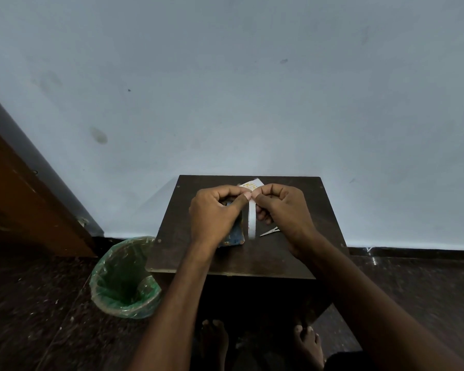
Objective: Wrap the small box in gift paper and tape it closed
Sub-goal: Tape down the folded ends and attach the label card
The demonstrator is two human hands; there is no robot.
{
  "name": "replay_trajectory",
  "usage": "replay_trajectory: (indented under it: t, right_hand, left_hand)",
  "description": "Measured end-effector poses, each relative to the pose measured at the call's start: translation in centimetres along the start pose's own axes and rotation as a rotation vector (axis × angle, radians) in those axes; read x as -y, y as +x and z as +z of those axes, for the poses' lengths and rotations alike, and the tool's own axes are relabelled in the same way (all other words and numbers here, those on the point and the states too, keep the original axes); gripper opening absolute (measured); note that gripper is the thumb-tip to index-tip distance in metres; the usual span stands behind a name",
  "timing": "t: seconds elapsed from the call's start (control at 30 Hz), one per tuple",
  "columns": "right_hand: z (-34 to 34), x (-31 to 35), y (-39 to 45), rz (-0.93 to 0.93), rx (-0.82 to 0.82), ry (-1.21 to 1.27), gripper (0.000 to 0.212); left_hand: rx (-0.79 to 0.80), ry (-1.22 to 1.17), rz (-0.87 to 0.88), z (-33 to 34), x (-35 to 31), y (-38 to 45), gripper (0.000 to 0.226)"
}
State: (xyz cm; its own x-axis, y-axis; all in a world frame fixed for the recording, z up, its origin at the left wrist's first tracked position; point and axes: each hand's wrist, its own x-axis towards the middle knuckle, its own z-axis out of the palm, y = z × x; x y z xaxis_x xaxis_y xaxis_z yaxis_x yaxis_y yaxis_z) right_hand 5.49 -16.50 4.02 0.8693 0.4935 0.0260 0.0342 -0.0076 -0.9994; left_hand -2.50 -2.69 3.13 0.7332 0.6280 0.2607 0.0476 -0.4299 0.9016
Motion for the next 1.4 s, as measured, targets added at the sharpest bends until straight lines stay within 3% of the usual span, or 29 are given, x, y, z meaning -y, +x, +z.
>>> replay_trajectory:
  t: [0.3, 0.63, 0.8, 0.97, 1.23, 1.4]
  right_hand:
    - [-0.3, -0.3, 0.2, -0.039, 0.061, -0.138, 0.024]
    - [0.2, -0.9, 1.3, -0.117, -0.038, -0.319, 0.007]
    - [-0.4, -1.2, 1.5, -0.159, 0.020, -0.422, 0.014]
    - [-0.7, -2.0, 1.8, -0.193, 0.055, -0.549, 0.021]
    - [-1.1, -2.2, 2.0, -0.154, 0.051, -0.557, 0.025]
    - [-1.0, -2.7, 2.1, -0.141, 0.041, -0.594, 0.028]
  left_hand:
    - [-0.084, 0.060, -0.038, 0.7, -0.3, -0.3, 0.005]
    - [-0.094, 0.087, -0.019, 0.8, -0.3, -0.4, 0.003]
    - [-0.097, 0.070, -0.015, 0.8, -0.6, -0.4, 0.005]
    - [-0.024, -0.125, -0.085, 0.2, -0.6, -0.1, 0.010]
    - [0.157, -0.134, -0.093, -0.9, -1.2, 0.1, 0.015]
    - [0.163, -0.104, -0.087, -0.9, -1.2, 0.0, 0.017]
